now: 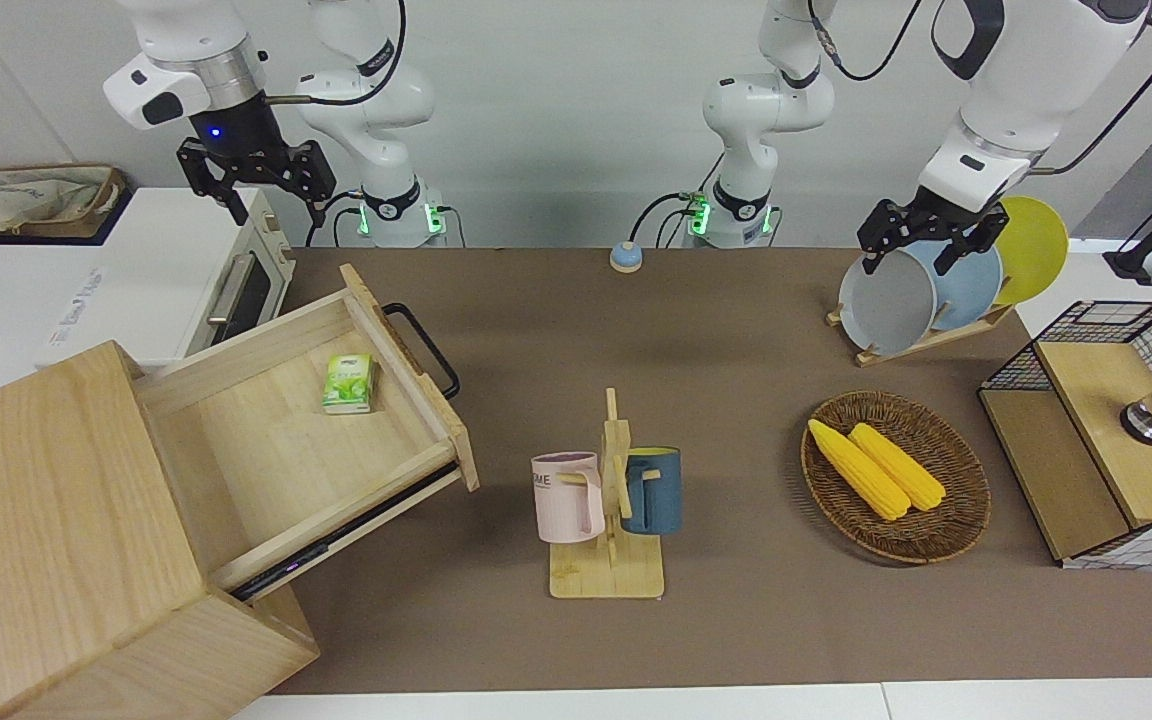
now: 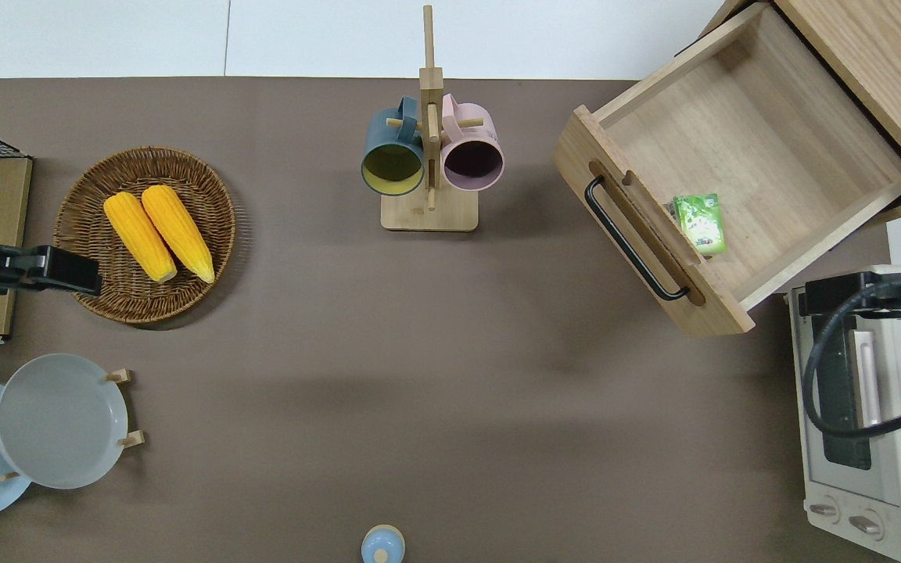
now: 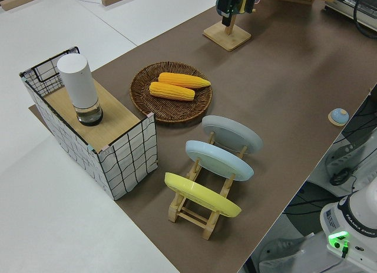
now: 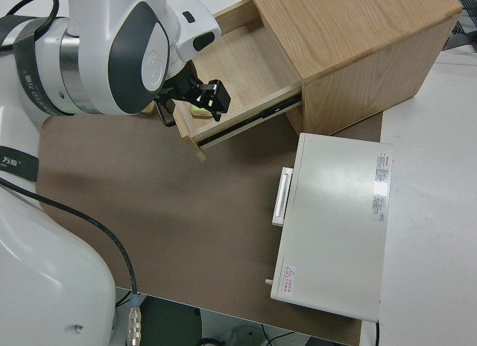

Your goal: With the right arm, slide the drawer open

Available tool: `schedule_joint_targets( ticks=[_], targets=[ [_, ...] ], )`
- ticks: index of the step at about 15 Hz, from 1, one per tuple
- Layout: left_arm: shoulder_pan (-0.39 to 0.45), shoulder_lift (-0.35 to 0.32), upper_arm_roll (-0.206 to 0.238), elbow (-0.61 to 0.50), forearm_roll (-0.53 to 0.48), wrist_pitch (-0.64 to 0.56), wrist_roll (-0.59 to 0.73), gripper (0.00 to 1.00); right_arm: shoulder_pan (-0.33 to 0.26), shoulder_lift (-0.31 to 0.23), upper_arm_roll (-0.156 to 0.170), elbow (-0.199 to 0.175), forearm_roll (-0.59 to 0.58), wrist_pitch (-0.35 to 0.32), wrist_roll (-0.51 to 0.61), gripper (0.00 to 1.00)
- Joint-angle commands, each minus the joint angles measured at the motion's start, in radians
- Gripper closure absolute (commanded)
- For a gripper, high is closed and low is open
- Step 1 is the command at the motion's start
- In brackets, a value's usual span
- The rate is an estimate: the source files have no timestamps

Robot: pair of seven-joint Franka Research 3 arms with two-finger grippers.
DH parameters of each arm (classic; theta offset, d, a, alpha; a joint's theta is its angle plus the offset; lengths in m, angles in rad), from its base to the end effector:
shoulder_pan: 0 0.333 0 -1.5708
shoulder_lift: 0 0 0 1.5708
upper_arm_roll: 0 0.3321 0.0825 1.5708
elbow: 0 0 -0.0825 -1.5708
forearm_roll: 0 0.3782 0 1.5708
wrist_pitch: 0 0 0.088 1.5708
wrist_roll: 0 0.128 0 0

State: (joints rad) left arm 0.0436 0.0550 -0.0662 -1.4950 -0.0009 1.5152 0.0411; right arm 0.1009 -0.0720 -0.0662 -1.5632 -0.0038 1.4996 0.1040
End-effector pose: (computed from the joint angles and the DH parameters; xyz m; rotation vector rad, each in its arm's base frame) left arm 0.5604 -0.0117 0.6195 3.1347 -0.0999 -0.0543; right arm 0.5177 0.0160 0.6551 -3.1381 0.1090 -0.0128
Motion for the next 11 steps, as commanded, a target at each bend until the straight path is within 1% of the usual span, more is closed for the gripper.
schedule_joint_targets(
  ticks=[1, 6, 8, 11],
  targets=[
    [-0.005, -0.004, 0.0, 0.01, 0.018, -0.018, -0.01, 0.01, -0.02, 0.02, 0.008, -0.012, 0.022, 0.041, -0.04, 0.015],
    [-0.007, -0.004, 0.0, 0.01, 0.018, -0.018, -0.01, 0.01, -0.01, 0.034, 0.006, -0.008, -0.001, 0.047, -0.033, 0.013],
    [-0.007, -0.004, 0.0, 0.009, 0.018, -0.018, -0.01, 0.0, -0.024, 0.037, 0.006, -0.006, 0.001, 0.045, -0.033, 0.015],
    [-0.007, -0.004, 0.0, 0.009, 0.018, -0.018, -0.01, 0.01, -0.023, 0.044, 0.008, 0.011, -0.001, 0.041, -0.032, 0.013]
  ],
)
